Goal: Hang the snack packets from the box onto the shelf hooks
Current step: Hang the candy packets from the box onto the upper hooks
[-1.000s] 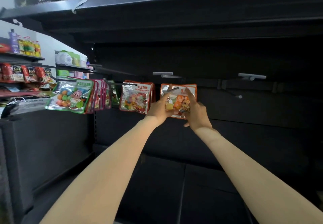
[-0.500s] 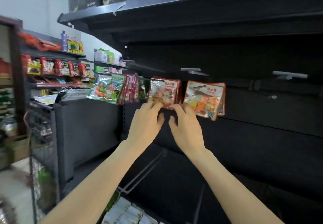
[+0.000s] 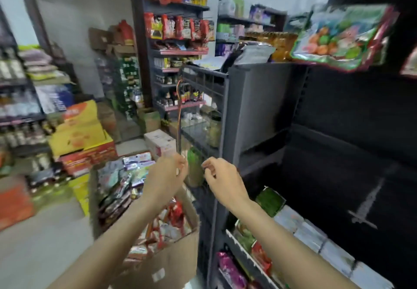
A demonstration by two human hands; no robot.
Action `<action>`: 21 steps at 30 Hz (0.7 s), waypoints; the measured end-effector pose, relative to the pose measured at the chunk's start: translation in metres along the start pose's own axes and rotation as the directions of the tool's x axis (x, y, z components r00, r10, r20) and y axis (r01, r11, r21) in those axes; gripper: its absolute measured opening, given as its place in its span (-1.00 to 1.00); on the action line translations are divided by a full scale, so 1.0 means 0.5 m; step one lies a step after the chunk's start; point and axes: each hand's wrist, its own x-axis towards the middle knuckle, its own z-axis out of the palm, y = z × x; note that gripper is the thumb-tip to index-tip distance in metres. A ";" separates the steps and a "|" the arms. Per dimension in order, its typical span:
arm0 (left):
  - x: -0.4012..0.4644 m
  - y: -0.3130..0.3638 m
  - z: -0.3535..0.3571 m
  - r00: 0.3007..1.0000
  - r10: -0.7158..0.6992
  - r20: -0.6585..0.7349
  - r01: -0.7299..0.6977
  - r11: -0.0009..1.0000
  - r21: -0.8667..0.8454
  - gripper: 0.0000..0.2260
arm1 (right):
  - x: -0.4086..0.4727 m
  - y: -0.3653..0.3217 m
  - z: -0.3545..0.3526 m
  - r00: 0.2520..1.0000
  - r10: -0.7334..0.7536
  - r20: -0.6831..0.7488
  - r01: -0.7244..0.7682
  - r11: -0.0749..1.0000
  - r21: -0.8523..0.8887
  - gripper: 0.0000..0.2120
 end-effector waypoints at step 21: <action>-0.034 -0.425 0.140 0.819 -0.296 0.491 0.154 0.938 0.310 -0.46 | 0.175 0.066 0.535 0.820 0.159 0.550 -0.203 0.979 0.021 -0.17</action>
